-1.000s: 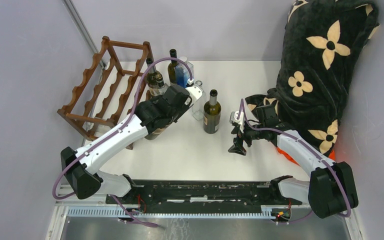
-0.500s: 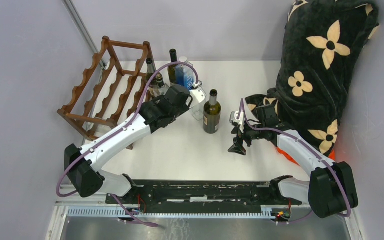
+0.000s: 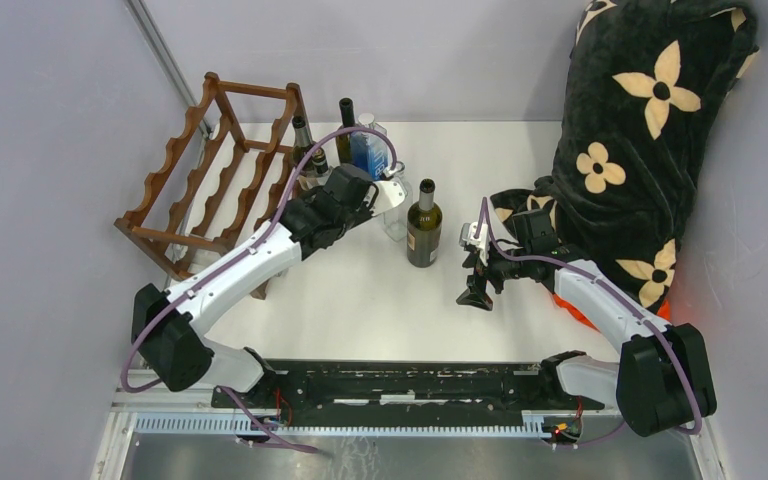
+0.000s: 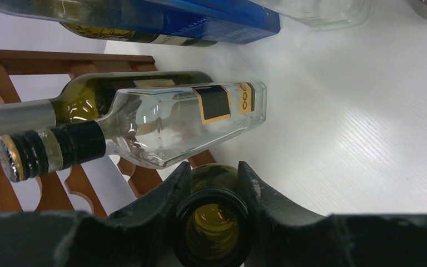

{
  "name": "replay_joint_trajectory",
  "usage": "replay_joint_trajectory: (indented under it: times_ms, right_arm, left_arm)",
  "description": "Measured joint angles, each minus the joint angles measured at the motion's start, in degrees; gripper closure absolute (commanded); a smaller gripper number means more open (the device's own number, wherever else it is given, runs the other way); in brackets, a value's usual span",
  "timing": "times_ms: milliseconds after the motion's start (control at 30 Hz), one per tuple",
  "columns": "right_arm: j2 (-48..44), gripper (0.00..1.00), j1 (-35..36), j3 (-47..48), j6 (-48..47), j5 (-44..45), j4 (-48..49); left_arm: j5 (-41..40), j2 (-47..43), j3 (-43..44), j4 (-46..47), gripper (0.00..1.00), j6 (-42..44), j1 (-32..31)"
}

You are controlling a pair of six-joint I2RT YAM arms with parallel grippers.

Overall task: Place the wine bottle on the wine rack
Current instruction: Place the wine bottle in the wine rack.

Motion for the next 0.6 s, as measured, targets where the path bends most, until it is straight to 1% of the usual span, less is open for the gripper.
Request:
replay_joint_trajectory:
  times_ms: [200,400,600]
  right_arm:
    - [0.0,0.02,-0.02,0.0,0.0,0.0,0.0]
    - [0.0,0.02,-0.02,0.0,0.0,0.0,0.0]
    - [0.0,0.02,-0.02,0.0,0.0,0.0,0.0]
  left_arm:
    - [0.42,1.57,0.0,0.61,0.98,2.21,0.59]
    - [0.39,4.11,0.0,0.68,0.98,2.34,0.57]
    - [-0.48,4.44,0.0,0.66,0.98,2.38,0.09]
